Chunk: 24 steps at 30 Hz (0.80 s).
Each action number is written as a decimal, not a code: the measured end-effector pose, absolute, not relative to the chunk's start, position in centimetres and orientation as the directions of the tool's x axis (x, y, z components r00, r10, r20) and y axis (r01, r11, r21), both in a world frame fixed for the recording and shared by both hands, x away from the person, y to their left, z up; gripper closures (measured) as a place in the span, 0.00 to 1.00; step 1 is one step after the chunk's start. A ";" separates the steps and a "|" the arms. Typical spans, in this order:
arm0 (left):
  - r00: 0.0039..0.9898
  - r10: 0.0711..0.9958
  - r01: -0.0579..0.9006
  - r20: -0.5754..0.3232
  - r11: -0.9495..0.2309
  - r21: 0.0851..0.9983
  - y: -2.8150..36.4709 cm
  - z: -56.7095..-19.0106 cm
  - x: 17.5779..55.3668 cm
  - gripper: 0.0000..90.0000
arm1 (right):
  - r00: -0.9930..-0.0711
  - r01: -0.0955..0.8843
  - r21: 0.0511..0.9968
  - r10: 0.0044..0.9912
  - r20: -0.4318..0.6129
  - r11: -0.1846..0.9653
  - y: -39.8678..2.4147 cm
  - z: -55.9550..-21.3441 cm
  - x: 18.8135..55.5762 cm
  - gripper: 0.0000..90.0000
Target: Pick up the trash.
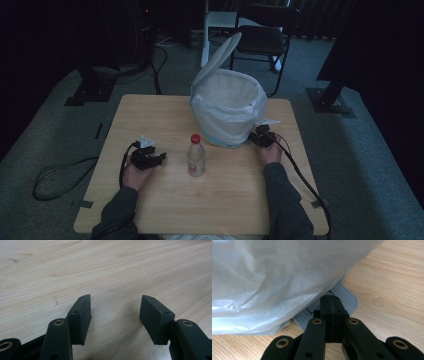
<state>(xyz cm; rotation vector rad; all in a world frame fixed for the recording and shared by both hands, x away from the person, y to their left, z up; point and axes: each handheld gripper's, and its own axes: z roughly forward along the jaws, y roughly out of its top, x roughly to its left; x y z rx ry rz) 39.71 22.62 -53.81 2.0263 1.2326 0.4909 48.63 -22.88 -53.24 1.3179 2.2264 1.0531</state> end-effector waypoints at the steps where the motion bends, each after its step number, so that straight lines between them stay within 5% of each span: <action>1: 0.476 0.878 0.606 -0.040 -0.295 0.738 22.6 -53.6 39.6 0.49 | -0.509 0.600 0.744 0.857 0.072 0.294 -22.9 -53.2 48.6 1.00; 24: 0.638 0.759 0.457 -0.131 -0.237 0.857 21.7 -46.0 36.2 0.51 | -0.510 0.603 0.743 0.857 0.078 0.291 -22.9 -53.2 48.7 1.00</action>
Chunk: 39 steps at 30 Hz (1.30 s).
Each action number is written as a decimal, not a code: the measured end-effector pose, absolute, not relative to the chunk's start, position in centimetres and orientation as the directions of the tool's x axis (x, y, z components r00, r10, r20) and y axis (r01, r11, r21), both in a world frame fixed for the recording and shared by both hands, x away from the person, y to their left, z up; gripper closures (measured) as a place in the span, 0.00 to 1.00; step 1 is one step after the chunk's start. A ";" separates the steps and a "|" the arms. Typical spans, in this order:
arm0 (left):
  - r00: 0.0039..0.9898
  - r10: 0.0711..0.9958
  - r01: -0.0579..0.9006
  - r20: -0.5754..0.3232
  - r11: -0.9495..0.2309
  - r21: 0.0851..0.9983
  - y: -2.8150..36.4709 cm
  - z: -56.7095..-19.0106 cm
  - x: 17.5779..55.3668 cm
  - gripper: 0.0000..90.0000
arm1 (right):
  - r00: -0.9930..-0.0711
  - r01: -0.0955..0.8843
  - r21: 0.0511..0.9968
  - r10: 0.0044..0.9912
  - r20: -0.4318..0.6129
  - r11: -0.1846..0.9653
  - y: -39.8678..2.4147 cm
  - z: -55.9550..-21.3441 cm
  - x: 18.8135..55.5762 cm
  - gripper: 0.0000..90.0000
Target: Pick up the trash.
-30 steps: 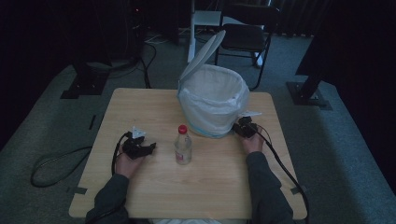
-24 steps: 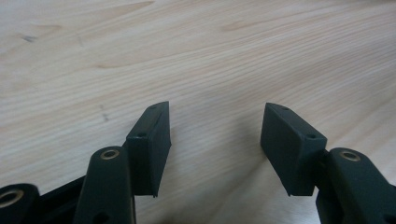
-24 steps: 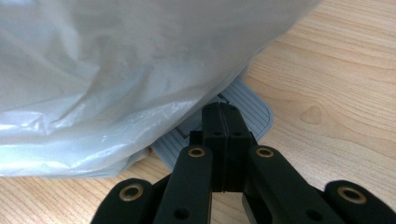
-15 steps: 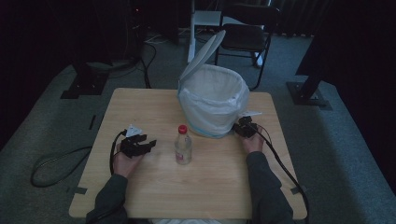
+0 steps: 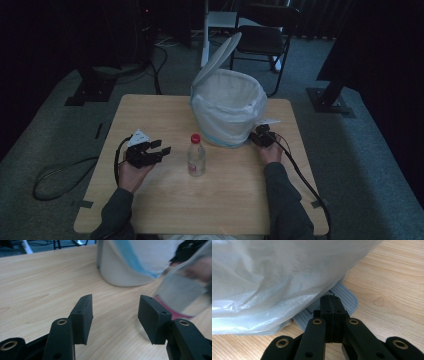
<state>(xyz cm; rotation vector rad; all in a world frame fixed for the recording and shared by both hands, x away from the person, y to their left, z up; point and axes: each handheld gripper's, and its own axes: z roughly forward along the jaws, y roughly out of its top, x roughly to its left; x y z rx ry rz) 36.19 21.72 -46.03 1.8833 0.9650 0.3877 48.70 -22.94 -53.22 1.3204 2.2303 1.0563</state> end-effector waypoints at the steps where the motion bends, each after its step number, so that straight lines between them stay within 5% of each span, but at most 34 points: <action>1: 0.645 0.752 0.452 -0.137 -0.231 0.861 21.6 -45.7 36.0 0.51 | -0.509 0.603 0.743 0.857 0.078 0.291 -22.9 -53.2 48.7 1.00; 39: 0.841 0.534 0.299 -0.089 -0.321 0.898 16.9 -41.0 34.6 0.51 | -0.513 0.611 0.734 0.855 0.079 0.298 -22.9 -53.1 48.8 1.00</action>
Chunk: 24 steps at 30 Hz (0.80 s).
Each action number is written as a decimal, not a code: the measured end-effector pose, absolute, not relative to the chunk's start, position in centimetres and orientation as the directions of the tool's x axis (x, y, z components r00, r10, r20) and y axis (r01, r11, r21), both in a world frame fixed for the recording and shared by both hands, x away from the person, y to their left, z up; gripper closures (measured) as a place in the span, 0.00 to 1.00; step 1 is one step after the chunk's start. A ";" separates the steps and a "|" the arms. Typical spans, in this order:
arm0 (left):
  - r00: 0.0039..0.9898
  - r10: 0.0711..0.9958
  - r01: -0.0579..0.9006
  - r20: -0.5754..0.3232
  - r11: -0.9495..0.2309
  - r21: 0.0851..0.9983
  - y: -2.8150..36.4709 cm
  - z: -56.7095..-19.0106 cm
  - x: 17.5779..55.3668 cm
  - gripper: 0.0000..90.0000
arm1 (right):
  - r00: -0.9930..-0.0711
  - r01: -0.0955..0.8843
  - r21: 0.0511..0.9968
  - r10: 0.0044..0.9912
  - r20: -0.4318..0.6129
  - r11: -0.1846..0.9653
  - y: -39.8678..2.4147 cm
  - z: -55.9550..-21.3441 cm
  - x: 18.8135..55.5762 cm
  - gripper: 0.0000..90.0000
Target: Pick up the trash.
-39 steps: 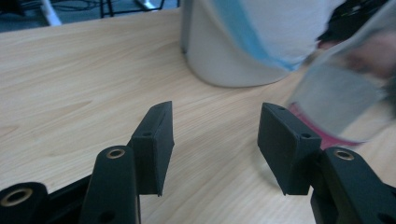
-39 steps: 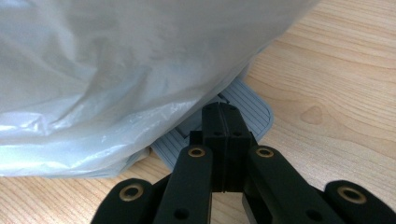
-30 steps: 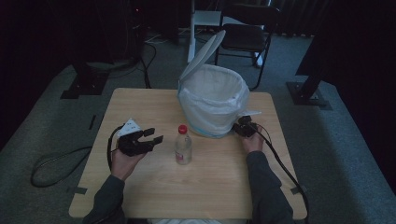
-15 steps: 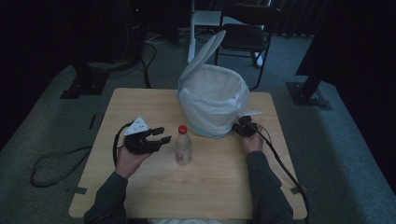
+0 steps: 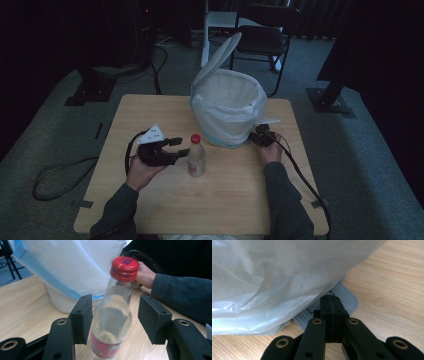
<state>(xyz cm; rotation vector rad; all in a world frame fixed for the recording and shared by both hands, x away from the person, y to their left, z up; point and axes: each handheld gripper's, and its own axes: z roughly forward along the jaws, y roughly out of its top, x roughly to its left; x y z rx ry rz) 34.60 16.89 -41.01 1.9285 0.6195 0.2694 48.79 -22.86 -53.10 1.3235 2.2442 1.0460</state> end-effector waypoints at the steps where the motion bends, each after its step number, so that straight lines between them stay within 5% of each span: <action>1: 0.844 0.528 0.296 -0.089 -0.322 0.899 16.7 -41.0 34.6 0.51 | -0.511 0.611 0.734 0.856 0.081 0.296 -22.9 -53.1 48.8 1.00; 24: 0.853 0.519 0.280 -0.061 -0.356 0.891 13.9 -40.9 36.0 0.58 | -0.511 0.607 0.739 0.856 0.081 0.292 -22.9 -53.2 48.7 1.00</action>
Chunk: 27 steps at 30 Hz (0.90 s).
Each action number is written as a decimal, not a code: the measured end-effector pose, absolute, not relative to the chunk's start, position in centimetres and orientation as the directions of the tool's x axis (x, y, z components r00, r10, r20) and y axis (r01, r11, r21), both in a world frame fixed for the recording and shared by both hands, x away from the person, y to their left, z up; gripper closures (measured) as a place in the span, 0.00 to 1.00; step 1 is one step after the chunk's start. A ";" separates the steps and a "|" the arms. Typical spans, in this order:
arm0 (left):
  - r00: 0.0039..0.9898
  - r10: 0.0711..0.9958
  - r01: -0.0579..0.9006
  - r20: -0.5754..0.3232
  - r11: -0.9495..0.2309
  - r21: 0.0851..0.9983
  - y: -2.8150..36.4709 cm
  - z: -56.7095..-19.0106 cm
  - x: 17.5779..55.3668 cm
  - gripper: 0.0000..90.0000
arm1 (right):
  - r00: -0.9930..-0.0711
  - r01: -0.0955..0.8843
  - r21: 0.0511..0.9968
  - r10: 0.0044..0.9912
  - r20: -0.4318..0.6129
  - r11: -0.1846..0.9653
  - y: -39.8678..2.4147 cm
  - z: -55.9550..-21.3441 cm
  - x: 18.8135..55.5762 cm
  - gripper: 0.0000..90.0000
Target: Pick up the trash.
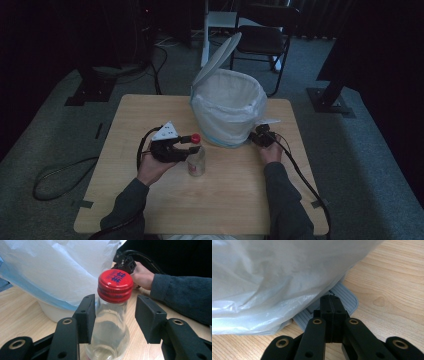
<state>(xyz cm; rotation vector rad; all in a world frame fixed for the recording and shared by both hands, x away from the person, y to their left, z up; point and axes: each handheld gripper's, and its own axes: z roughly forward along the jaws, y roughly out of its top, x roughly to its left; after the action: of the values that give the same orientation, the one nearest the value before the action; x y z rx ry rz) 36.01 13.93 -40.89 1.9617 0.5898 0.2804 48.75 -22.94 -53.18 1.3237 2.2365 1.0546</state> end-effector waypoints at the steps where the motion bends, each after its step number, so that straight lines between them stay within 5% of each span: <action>1: 0.853 0.519 0.283 -0.063 -0.357 0.890 13.9 -40.9 36.1 0.59 | -0.511 0.607 0.739 0.856 0.082 0.292 -23.0 -53.2 48.7 1.00; 12: 0.852 0.513 0.306 -0.104 -0.326 0.894 13.4 -40.6 37.0 0.62 | -0.511 0.607 0.741 0.855 0.087 0.287 -23.0 -53.2 48.7 1.00; 27: 0.824 0.566 0.273 -0.023 -0.362 0.891 12.6 -40.0 36.8 0.70 | -0.512 0.606 0.742 0.855 0.087 0.287 -23.0 -53.2 48.7 1.00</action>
<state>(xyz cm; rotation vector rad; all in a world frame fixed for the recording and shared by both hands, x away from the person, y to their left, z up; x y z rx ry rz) 36.79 12.57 -39.98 1.9623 0.6236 0.3515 48.74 -23.03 -53.23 1.3242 2.2346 1.0651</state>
